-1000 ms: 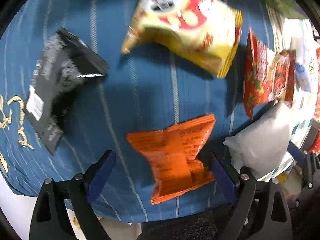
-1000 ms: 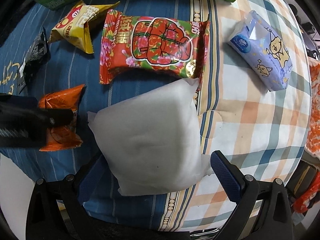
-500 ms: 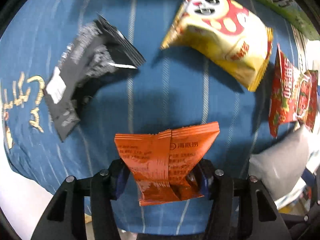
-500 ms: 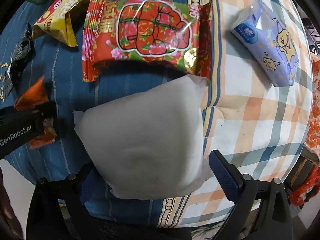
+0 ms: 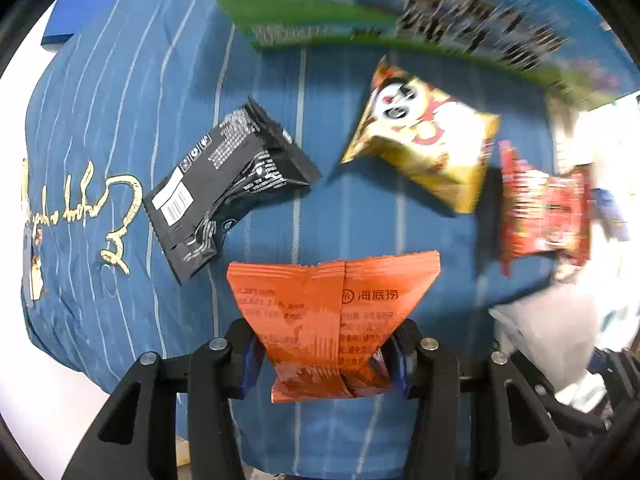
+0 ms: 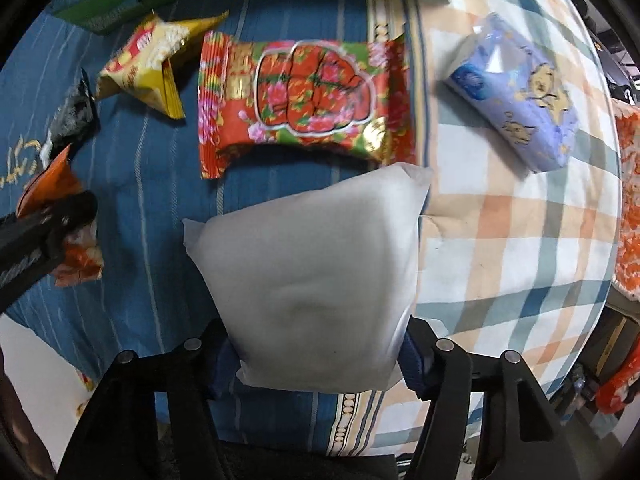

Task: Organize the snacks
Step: 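Close left tool on orange pouch while right tool grasps white pack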

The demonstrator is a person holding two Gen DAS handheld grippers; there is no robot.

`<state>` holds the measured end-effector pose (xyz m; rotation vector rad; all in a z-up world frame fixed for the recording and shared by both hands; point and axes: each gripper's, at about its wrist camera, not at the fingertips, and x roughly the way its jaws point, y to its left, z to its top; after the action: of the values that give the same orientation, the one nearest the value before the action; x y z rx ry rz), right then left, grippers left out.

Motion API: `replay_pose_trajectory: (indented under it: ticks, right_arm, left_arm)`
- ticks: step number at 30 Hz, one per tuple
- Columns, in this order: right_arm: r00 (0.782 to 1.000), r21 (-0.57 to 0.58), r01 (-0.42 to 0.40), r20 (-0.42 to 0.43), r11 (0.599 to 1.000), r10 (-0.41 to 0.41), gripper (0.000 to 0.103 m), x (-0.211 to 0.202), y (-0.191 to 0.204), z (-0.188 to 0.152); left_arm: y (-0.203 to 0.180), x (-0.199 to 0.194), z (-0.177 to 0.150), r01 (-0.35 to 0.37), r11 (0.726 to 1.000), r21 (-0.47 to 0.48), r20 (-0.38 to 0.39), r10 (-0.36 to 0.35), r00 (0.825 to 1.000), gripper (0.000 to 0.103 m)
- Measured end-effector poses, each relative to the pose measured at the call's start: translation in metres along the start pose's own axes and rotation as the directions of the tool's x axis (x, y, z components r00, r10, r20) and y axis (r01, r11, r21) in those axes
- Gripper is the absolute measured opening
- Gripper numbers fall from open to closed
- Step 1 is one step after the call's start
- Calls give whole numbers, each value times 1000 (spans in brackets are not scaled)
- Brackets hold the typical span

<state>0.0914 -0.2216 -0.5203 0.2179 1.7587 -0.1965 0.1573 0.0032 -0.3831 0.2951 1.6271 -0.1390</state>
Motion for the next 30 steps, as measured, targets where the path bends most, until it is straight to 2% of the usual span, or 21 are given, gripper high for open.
replay_pose_trajectory:
  ticks: [5, 8, 9, 11, 12, 14, 15, 17, 20, 21, 25, 27, 30]
  right_arm:
    - [996, 25, -40, 83, 999, 38, 67, -47, -15, -4]
    - [988, 34, -61, 146, 998, 56, 67, -84, -16, -5]
    - [983, 39, -68, 172, 997, 60, 67, -98, -17, -6]
    - [973, 45, -76, 223, 996, 64, 67, -124, -17, -2]
    - [966, 50, -81, 250, 995, 66, 67, -145, -11, -1]
    - [950, 51, -87, 303, 995, 68, 67, -182, -4, 0]
    - [944, 50, -91, 324, 995, 70, 67, -193, -5, 3]
    - [931, 49, -89, 359, 995, 66, 67, -211, -7, 8]
    - [915, 50, -89, 399, 995, 62, 67, -238, -8, 24]
    - [912, 47, -90, 404, 995, 63, 67, -246, -7, 38]
    - [903, 42, -75, 426, 996, 50, 67, -257, -11, 73]
    - [903, 43, -75, 427, 996, 50, 67, -258, -14, 99]
    - [907, 40, -70, 417, 997, 47, 67, -255, -17, 138]
  left_arm:
    - [14, -47, -20, 60, 998, -1, 86, -60, 995, 47]
    - [15, -92, -24, 95, 995, 22, 158, -98, 983, 47]
    - [-13, -89, -15, 101, 994, 29, 178, -105, 978, 47]
    - [-19, -115, -8, 112, 992, 56, 218, -122, 968, 47]
    - [-41, -115, 3, 113, 991, 68, 236, -126, 964, 47]
    - [-39, -133, 12, 119, 989, 89, 272, -139, 952, 47]
    - [-38, -136, 6, 123, 987, 100, 284, -147, 948, 47]
    - [-41, -149, 18, 130, 984, 123, 317, -163, 934, 47]
    - [-42, -161, 35, 138, 980, 144, 345, -181, 921, 47]
    - [-40, -162, 40, 146, 978, 146, 347, -189, 918, 47]
    - [-41, -184, 77, 186, 971, 152, 360, -229, 904, 47]
    - [-41, -187, 100, 207, 966, 157, 357, -251, 900, 47]
    - [-45, -182, 140, 212, 966, 151, 345, -252, 904, 47]
